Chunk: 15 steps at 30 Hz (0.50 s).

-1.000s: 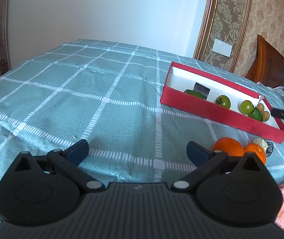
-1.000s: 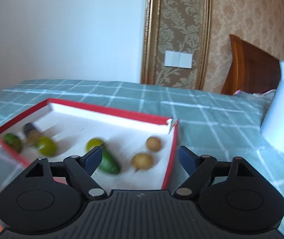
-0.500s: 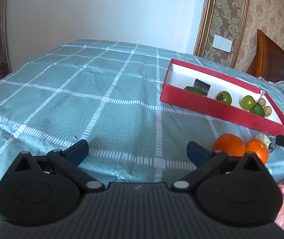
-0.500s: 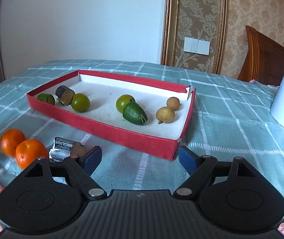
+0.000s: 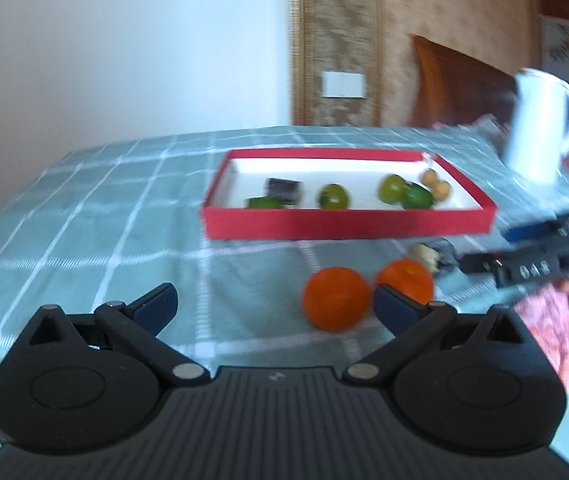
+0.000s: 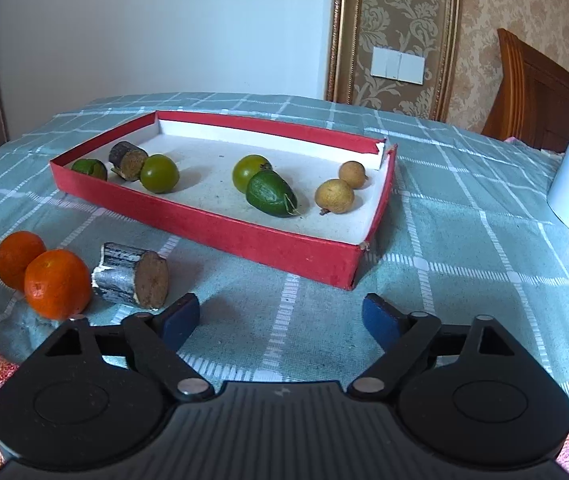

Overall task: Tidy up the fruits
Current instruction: 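Lift the right gripper away from the tray, then reach the left gripper to the orange tangerine and close on it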

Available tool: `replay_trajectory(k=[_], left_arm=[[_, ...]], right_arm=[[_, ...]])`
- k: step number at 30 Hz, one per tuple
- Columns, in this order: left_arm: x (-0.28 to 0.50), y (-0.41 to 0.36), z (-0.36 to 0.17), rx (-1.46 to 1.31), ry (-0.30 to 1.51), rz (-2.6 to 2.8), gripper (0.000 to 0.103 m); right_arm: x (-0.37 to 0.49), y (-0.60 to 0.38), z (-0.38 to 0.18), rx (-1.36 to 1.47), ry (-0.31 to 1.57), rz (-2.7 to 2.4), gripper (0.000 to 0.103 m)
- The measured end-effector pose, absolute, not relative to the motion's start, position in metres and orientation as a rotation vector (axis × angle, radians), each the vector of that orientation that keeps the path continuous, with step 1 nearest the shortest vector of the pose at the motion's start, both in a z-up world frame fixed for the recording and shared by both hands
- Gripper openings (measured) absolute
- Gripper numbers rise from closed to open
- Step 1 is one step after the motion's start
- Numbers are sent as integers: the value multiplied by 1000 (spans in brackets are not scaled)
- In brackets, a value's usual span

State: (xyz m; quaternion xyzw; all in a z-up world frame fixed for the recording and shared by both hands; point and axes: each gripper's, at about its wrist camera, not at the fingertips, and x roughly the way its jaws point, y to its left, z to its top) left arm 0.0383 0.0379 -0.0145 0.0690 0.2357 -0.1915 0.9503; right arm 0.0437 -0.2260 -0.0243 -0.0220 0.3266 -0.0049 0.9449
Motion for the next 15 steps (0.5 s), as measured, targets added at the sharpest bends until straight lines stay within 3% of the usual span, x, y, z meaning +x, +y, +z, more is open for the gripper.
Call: replay_trajectory(k=[15], left_arm=[[63,25,-26,195,546,-461,101]], right_arm=[[46,-229,-25,-20,680,-21,96]])
